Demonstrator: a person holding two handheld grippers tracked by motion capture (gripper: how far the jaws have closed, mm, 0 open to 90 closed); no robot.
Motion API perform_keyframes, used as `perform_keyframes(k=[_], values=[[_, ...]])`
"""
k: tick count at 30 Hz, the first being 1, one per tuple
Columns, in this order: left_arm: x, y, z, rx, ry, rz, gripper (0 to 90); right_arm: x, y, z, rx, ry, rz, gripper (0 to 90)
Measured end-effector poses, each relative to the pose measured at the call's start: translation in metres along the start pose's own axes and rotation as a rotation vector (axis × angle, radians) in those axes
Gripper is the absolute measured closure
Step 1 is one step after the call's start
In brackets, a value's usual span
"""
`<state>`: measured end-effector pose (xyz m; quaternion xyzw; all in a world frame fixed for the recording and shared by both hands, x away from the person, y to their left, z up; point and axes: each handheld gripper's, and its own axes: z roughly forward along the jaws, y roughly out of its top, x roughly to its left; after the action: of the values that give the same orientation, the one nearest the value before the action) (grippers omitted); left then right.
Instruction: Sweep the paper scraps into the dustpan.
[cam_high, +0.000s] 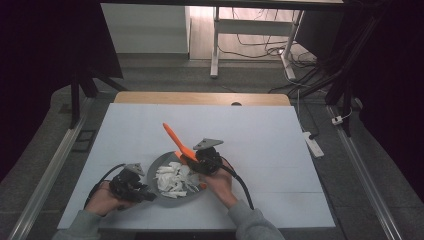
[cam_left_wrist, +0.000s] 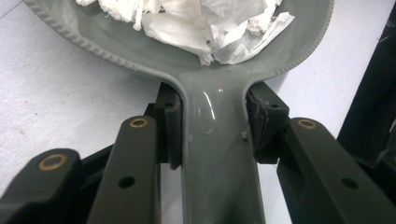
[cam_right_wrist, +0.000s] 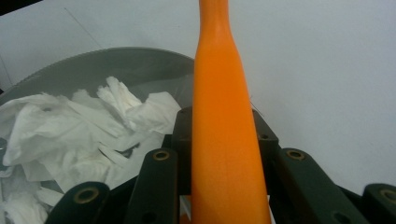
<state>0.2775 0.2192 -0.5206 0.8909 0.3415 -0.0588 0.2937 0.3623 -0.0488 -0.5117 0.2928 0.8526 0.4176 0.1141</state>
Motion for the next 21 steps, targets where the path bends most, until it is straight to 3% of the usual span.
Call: perform_keyframes(k=[7, 13, 21], values=[[0.0, 0.0, 0.0, 0.0, -0.001, -0.001, 61.4, 0.018, 0.006, 0.004, -0.005, 0.057, 0.008, 70.7], [0.0, 0.0, 0.001, -0.002, -0.003, -0.004, 61.4, 0.035, 0.013, 0.01, -0.007, 0.086, -0.036, 70.7], [0.001, -0.001, 0.001, -0.003, -0.005, -0.004, 61.4, 0.015, 0.018, -0.016, -0.072, 0.033, -0.015, 70.7]])
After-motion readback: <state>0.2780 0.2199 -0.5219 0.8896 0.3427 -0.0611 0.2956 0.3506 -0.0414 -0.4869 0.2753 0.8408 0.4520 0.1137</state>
